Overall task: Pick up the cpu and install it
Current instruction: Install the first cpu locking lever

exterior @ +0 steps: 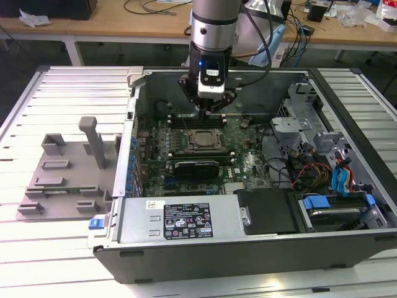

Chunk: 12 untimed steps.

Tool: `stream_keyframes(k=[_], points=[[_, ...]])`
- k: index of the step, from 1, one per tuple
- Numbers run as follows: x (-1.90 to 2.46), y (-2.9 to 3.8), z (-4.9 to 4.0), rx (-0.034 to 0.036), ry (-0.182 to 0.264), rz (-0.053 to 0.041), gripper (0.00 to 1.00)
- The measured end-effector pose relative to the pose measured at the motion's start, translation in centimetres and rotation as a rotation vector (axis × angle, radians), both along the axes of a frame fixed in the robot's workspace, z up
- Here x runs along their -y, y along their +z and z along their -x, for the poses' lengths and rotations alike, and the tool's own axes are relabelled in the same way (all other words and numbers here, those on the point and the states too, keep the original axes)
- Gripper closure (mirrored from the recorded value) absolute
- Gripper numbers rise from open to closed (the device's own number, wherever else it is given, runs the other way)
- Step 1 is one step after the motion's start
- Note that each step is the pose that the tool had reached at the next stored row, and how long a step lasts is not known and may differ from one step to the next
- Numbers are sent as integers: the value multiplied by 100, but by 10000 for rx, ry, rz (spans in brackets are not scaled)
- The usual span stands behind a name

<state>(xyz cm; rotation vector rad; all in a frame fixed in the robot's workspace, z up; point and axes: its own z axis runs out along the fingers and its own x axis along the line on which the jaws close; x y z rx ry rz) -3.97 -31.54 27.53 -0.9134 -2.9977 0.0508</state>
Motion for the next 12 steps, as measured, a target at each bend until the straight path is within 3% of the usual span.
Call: stream_keyframes(k=[12], points=[[0, 0, 0, 0, 1118, 0, 89]])
